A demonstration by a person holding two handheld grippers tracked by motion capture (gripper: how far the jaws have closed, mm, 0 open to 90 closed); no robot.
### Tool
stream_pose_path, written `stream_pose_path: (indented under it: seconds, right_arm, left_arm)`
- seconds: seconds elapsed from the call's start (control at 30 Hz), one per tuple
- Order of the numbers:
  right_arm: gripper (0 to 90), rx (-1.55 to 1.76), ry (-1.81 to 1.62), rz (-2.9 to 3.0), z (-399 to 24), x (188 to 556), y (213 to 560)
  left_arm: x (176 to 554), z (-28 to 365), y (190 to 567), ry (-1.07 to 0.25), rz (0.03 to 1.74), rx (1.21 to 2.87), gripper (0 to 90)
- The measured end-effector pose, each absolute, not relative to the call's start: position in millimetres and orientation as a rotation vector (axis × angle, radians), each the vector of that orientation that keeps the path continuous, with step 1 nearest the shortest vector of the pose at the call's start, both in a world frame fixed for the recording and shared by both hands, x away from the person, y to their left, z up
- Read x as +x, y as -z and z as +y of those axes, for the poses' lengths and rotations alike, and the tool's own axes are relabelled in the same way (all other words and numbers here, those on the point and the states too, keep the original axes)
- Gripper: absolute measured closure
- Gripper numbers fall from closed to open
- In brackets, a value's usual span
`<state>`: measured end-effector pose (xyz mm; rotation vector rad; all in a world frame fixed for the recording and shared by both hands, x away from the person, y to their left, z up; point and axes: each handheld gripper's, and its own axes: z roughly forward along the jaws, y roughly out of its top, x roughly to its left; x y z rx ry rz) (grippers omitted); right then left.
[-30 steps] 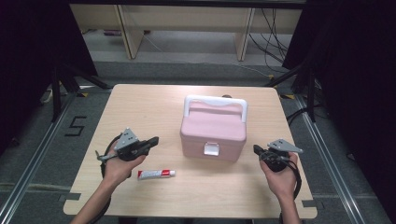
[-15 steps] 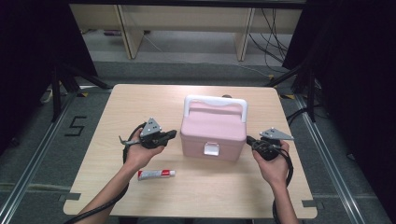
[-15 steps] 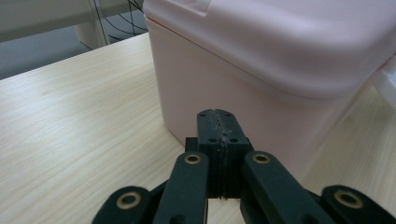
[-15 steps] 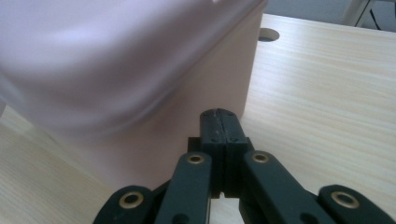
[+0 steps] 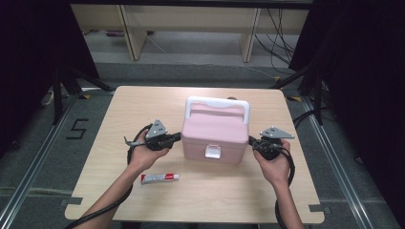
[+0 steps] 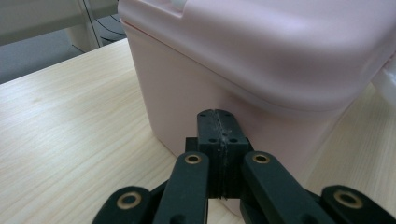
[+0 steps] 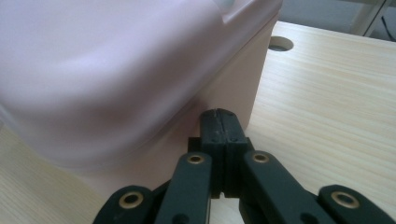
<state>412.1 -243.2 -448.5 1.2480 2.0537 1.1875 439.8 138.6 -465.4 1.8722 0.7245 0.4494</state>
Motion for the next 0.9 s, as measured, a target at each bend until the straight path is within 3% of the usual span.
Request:
stream_pose_path:
  seconds: [0.57, 0.9]
  right_arm:
    - [90.0, 1.093, -1.21, 2.219, -149.1, 440.7, 445.4]
    - [90.0, 1.066, -1.213, 2.262, -125.3, 448.6, 443.7]
  left_arm:
    - [428.5, 227.3, 468.7, -0.558, 0.878, 1.837, 89.7]
    - [424.2, 249.6, 470.4, -0.582, 0.927, 1.821, 89.6]
